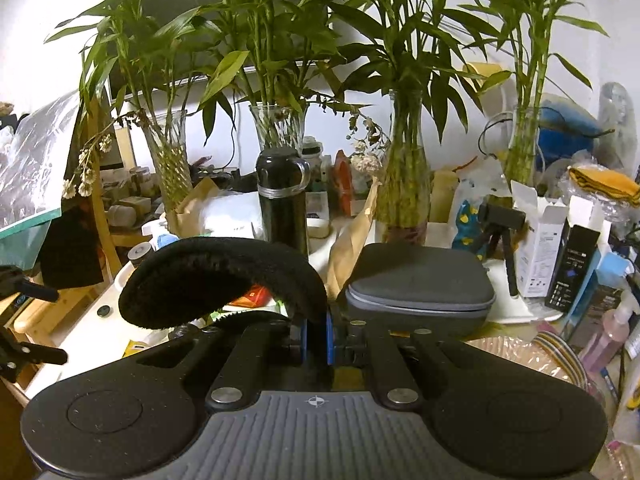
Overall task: Organize soft objects
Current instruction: 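Lift the black eye mask with the right gripper while the left gripper reaches the yellow snack bag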
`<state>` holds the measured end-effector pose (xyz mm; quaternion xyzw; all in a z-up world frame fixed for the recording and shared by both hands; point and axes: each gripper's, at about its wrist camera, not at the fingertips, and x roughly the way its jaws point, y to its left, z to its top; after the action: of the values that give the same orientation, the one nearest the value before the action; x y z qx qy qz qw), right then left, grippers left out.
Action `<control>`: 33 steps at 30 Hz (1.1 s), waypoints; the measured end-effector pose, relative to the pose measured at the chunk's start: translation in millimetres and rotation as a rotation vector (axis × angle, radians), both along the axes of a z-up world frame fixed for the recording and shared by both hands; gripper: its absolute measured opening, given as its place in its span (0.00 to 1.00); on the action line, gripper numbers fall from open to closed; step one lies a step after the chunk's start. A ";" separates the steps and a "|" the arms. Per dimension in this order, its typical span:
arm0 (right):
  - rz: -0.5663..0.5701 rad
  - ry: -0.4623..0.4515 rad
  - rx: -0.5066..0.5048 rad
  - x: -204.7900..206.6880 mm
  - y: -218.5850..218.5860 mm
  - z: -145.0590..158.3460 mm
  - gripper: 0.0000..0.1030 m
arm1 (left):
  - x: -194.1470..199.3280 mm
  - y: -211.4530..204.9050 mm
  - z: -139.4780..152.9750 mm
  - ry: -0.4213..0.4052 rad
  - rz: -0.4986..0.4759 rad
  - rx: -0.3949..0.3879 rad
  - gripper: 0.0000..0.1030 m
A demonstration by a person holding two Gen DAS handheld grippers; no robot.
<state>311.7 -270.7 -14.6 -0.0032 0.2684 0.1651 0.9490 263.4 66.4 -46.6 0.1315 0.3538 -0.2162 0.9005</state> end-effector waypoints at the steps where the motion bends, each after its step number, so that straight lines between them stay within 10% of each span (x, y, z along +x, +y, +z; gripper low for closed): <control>1: -0.001 0.002 0.005 0.7 -0.4 0.2 0.11 | 4.9 0.6 -1.9 0.005 -0.014 -0.005 1.00; 33: 0.015 0.039 0.023 13.8 -0.8 -1.8 0.11 | 86.1 -29.6 -103.3 0.183 -0.344 0.137 0.86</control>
<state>325.4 -271.5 -16.4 0.0088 0.2852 0.1752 0.9423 349.6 36.8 -149.9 0.2307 0.4203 -0.3530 0.8034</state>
